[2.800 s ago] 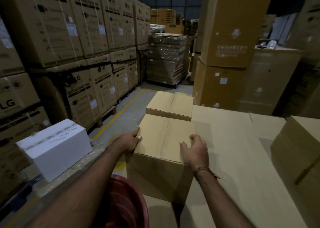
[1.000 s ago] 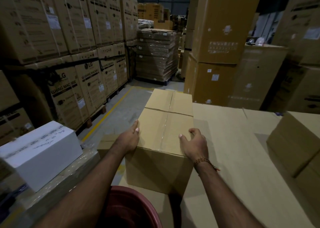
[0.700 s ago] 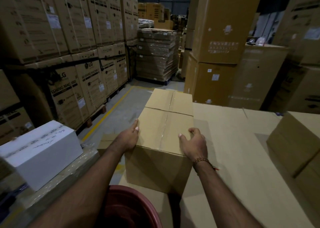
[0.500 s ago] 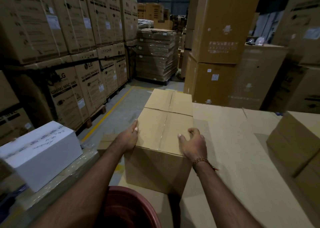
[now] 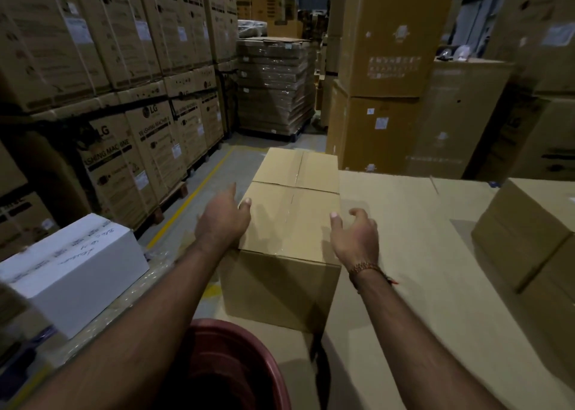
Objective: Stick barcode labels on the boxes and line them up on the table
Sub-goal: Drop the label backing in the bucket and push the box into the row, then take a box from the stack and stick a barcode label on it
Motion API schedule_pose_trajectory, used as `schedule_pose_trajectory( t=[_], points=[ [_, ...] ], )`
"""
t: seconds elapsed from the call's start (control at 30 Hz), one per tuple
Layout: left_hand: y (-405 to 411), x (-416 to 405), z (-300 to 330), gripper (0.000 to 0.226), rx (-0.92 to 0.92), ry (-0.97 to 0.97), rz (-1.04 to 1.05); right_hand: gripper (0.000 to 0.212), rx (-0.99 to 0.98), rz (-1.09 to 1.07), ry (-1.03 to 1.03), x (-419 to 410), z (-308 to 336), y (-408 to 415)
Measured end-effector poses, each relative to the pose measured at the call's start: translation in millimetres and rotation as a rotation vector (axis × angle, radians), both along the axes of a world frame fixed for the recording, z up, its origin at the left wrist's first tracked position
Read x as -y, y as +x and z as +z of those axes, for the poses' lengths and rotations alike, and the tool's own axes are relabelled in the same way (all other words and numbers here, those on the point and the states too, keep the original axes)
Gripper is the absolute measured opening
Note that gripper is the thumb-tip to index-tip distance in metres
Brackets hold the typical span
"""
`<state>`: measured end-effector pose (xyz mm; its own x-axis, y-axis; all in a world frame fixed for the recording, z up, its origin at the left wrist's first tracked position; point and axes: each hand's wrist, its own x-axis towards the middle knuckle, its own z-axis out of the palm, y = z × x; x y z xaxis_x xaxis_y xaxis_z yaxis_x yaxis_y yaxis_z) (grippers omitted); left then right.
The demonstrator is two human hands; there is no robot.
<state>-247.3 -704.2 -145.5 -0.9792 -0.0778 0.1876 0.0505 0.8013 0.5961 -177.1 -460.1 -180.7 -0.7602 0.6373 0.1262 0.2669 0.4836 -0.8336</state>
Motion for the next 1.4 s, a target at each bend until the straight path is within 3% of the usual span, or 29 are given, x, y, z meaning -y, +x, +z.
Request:
schedule_pose_trajectory(
  t=[0.2,0.5,0.77,1.0,1.4],
  points=[
    [37,-72,45,0.056,-0.225,0.057,-0.081,0.035,-0.182,-0.094,0.134,-35,18,33],
    [125,-215,61,0.059,-0.233,-0.048,-0.278,0.020,-0.317,-0.145,0.224,-145,41,132],
    [228,-343,39,0.059,-0.216,-0.202,-0.371,0.020,-0.208,-0.188,0.375,-283,50,260],
    [291,-441,34,0.054,-0.294,-0.473,-0.443,0.025,-0.160,-0.143,0.530,-384,59,348],
    [303,-577,52,0.060,-0.428,-0.347,-0.593,0.027,-0.113,-0.157,0.661,-508,88,380]
  ],
)
